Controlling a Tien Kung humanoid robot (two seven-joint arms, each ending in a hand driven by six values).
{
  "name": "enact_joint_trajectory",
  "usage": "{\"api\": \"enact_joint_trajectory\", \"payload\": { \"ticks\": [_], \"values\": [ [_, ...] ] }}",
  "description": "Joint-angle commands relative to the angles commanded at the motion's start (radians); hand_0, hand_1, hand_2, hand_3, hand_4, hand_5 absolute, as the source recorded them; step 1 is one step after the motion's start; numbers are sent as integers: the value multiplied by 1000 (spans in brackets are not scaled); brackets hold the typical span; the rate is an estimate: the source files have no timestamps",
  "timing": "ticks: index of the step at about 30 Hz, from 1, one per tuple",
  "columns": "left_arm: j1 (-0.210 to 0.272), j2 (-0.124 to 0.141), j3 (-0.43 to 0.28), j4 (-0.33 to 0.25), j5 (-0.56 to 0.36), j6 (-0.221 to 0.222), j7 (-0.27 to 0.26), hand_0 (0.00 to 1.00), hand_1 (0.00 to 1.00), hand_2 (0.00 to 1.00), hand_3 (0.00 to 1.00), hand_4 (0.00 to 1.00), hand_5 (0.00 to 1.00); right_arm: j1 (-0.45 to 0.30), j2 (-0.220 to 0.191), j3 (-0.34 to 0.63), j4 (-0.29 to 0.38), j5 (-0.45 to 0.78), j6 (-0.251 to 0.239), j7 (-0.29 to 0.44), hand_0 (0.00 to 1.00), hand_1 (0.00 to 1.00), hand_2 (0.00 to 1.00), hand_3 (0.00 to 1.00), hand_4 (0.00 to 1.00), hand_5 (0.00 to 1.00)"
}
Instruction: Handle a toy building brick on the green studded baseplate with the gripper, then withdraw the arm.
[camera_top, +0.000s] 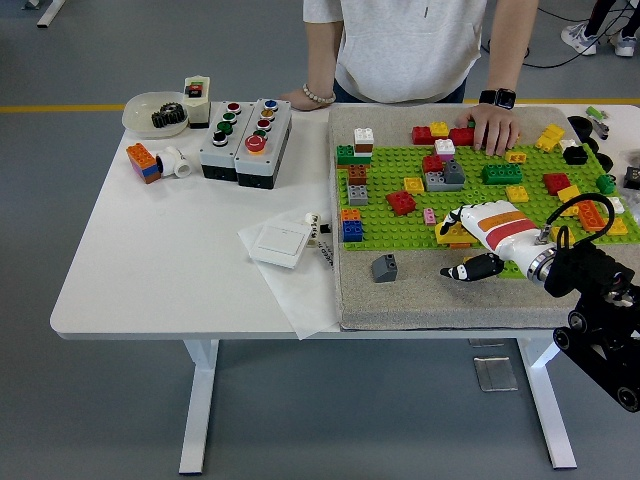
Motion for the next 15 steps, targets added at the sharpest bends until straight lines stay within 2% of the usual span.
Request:
{"api": "enact_joint_trajectory", "payload": {
  "ticks": [15],
  "values": [
    [2, -1, 1, 1, -1, 0, -1, 787, 801, 785, 621, 649, 651, -10, -10, 19, -3, -10, 2, -2, 535, 590, 660, 615, 945, 363]
  ]
}}
